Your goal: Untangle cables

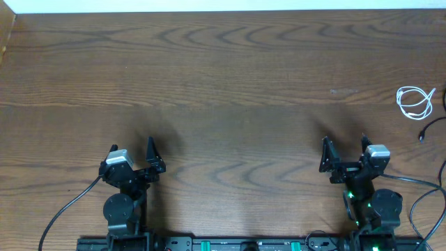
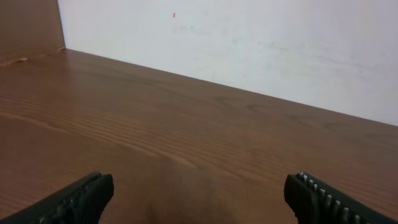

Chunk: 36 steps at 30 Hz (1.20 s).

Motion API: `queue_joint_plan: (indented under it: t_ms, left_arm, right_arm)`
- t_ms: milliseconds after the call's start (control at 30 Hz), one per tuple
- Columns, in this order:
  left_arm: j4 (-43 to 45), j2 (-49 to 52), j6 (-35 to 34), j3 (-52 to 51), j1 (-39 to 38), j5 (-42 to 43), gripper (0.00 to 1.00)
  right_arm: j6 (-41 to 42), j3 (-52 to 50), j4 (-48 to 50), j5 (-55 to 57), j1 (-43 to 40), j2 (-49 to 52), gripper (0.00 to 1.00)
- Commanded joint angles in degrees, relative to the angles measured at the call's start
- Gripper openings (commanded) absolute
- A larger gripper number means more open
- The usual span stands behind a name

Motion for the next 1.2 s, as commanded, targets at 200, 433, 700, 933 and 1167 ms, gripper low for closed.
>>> queue_joint_plan:
  t_ms: [200,433,700,933,1167]
  left_arm:
    - [-2.36,-0.37,0.94,-0.98,-0.24,-0.94,0.93]
    - [-2.36,-0.37,0.94,-0.98,-0.24,-0.94,0.93]
    - [-2.36,-0.37,0.94,-0.98,-0.24,-0.94,0.93]
    - [-2.36,-0.37,0.94,-0.98,-0.24,-0.94,0.93]
    - [-2.36,-0.37,0.94,-0.98,-0.24,-0.94,0.93]
  right_arm:
    - [-13.18,-0.11,-2.86,-2.58,0.79,-5.73,0.99]
    - [-13.11,-0.09,-2.99,-1.42,0.79,-5.73,0.99]
    - [-13.11,-0.09,-2.99,-1.44,0.76,-5.70,0.99]
    - [-13.11,-0.09,-2.99,-1.44,0.76,-5.70,0.99]
    - [-13.11,-0.09,-2.99,-1.44,0.76,-5.70,0.99]
